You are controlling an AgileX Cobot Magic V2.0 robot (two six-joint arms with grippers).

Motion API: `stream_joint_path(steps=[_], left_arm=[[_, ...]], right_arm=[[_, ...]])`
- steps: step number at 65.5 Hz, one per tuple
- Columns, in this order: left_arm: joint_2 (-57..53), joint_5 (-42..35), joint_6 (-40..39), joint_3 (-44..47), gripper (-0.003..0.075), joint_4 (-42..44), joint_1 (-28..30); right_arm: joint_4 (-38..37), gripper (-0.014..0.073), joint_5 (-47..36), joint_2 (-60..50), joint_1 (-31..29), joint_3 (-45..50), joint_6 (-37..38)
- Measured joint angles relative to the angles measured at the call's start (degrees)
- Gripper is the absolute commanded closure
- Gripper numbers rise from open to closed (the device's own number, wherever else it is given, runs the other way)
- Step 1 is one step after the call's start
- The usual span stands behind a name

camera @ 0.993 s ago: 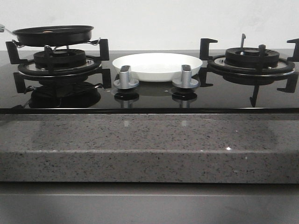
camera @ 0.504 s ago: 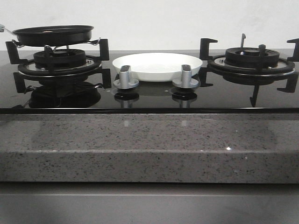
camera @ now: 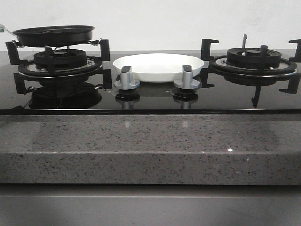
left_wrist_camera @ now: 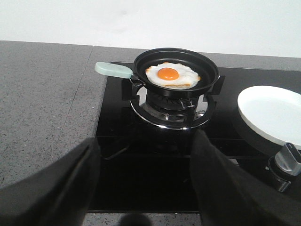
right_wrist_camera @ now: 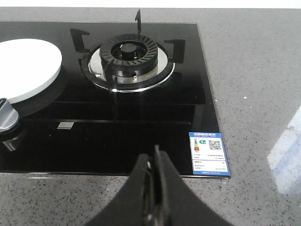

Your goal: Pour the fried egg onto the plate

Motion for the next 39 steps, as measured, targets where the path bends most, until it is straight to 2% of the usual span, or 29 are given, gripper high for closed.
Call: stream_joint_path(steps=[5, 19, 23, 27, 39], left_arm=[[0.00, -0.12, 0.00, 0.00, 0.0272, 0.00, 0.00], [0.00, -0.35, 0.00, 0.00, 0.0272, 0.00, 0.00], [0.00, -0.35, 0.00, 0.00, 0.0272, 0.00, 0.00], [0.00, -0.35, 0.00, 0.00, 0.0272, 0.00, 0.00], [0.00, -0.35, 0.00, 0.00, 0.0272, 0.00, 0.00]], right_arm=[[0.00, 0.0536, 0.11, 0.00, 0.00, 0.00, 0.00], [0.00, 0.0185, 0.09, 0.00, 0.00, 0.00, 0.26], [0.00, 0.0117, 0.09, 0.00, 0.00, 0.00, 0.26], [0.00, 0.0081, 0.09, 0.00, 0.00, 0.00, 0.16], [0.16, 0.0084, -0.11, 0.11, 0.00, 0.00, 0.16]])
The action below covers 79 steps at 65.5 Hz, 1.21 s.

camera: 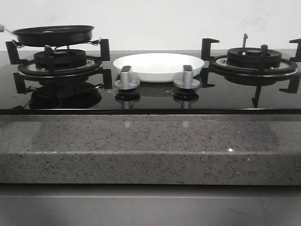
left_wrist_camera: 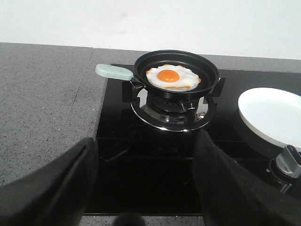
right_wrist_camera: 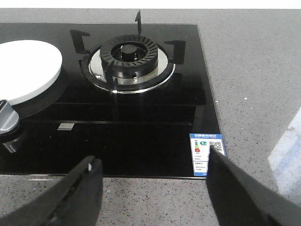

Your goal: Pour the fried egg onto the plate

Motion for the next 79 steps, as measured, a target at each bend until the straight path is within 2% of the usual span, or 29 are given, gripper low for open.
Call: stream_joint_path(steps=[13, 30, 38, 59, 67, 79], left_arm=[[1.42, 0.00, 1.91, 0.00, 0.0272, 0.12, -0.93], [4.88, -0.61, 3.48, 0.00, 0.0272, 0.90, -11.19], [6.83, -1.09, 3.48, 0.00, 0.0282, 1.17, -14.70], [10.49, -1.21, 3.48, 0.00, 0.0282, 1.17, -15.59], [10.62, -1.21, 3.48, 0.00, 0.0282, 1.17, -15.59], [10.62, -1.21, 3.48, 0.00, 0.0282, 1.25, -15.59]], right_arm=[[5.55, 0.0084, 2.72, 5.88, 0.00, -4.88, -2.09], [19.63, 0.0084, 9.78, 20.41, 0.00, -15.11, -15.64], [24.72, 0.0084, 11.08, 29.67, 2.28, -19.64, -20.42], [24.85, 0.0085, 12.42, 51.16, 11.60, -33.64, -21.68], [24.52, 0.0085, 13.67, 57.60, 12.09, -40.09, -21.41], [18.76, 0.0085, 18.37, 68.20, 12.09, -51.46, -16.67]])
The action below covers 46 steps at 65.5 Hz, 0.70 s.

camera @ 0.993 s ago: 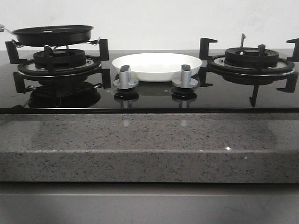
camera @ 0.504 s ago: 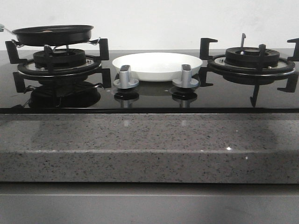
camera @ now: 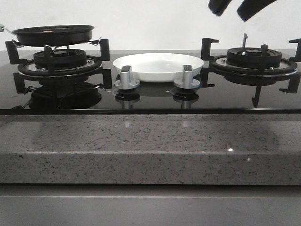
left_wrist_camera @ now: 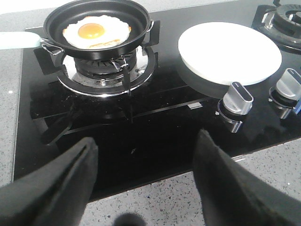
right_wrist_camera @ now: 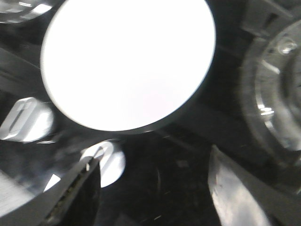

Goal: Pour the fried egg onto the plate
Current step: 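Lower the right gripper onto the rim of the white plate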

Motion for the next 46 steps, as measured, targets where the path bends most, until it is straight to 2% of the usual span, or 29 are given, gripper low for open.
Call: stream_joint_path(steps=[10, 32, 46], left_arm=[[0.00, 0.00, 0.00, 0.00, 0.0282, 0.00, 0.00], [0.00, 0.00, 0.00, 0.00, 0.0282, 0.00, 0.00], [0.00, 0.00, 0.00, 0.00, 0.0282, 0.00, 0.00]], right_arm=[[-2.93, 0.0085, 5.08, 7.63, 0.00, -8.25, 2.96], [-3.31, 0.0085, 13.84, 20.76, 0.76, -23.83, 5.96], [-5.43, 0.0091, 14.70, 27.12, 0.76, -30.74, 7.53]])
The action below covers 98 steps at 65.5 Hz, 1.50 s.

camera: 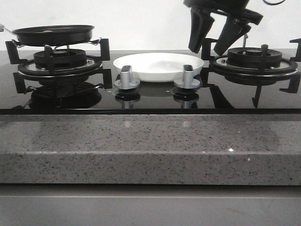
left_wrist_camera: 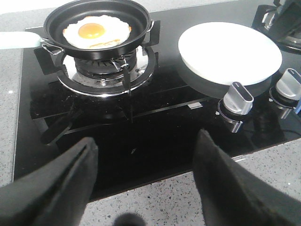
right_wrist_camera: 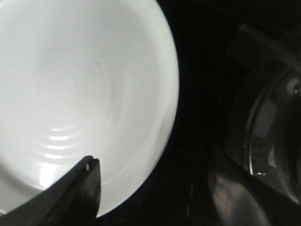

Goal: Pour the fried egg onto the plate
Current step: 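Lower the right gripper onto the rim of the white plate, then grip the plate rim with the right gripper and lift it up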

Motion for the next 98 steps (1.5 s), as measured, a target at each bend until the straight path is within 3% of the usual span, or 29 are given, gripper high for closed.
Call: stream_joint_path(steps=[14, 48, 73, 98], left_arm=[[0.00, 0.10, 0.00, 0.00, 0.0282, 0.00, 0.00], [0.00, 0.10, 0.00, 0.00, 0.0282, 0.00, 0.00], [0.00, 0.10, 0.00, 0.00, 0.0282, 0.00, 0.00], [0.00, 0.20, 0.00, 0.00, 0.0282, 0.00, 0.00]], right_arm=[[-0.46, 0.0235, 0.24, 2.40, 0.00, -1.81, 0.73], [-0.46, 0.0262, 0.33, 4.19, 0.00, -1.99, 0.77], [0.53, 0.0526, 0.22, 4.43, 0.00, -1.99, 0.91], [2.36, 0.0646, -1.69, 4.46, 0.00, -2.27, 2.97]])
